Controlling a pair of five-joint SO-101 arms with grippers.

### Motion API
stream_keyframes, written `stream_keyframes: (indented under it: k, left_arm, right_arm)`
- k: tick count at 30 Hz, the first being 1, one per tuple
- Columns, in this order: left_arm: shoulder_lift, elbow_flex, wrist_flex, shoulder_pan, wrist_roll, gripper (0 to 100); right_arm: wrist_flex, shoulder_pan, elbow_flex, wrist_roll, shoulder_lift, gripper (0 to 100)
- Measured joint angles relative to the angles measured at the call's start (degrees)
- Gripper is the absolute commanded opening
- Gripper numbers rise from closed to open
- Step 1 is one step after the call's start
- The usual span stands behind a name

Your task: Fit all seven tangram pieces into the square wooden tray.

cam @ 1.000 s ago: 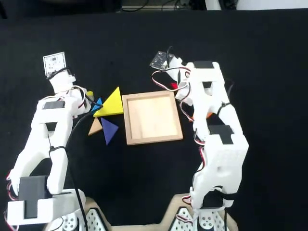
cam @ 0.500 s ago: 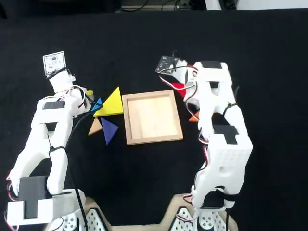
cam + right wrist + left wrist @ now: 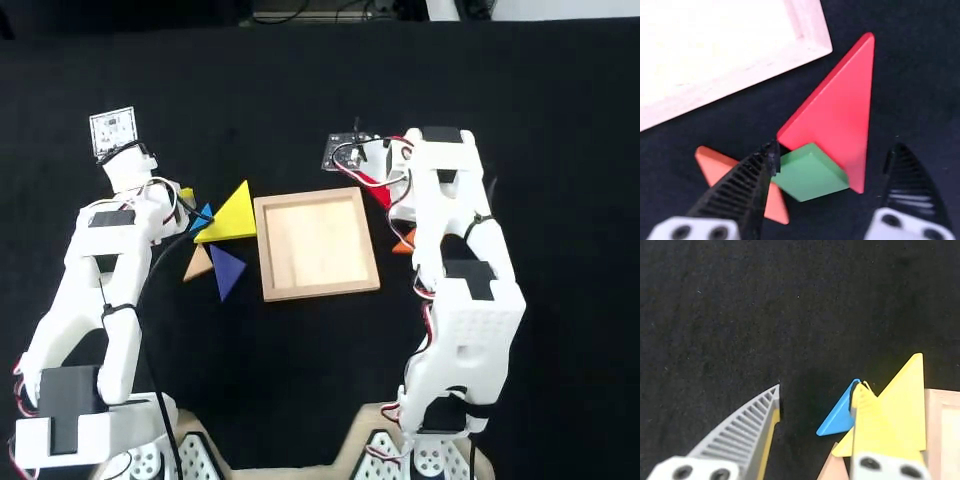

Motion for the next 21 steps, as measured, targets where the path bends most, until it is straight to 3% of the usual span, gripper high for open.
stream_keyframes:
  k: [13, 21]
  left_arm:
    - [0.00, 0.00, 0.00, 0.00, 0.00, 23]
    - [0.00, 0.00, -0.44, 0.00, 0.00, 23]
  right_arm:
    - [-1.41, -0.26, -3.25, 0.18, 4.40, 26.3]
    - [9.58, -2.29, -8.88, 0.18, 5.19, 41.1]
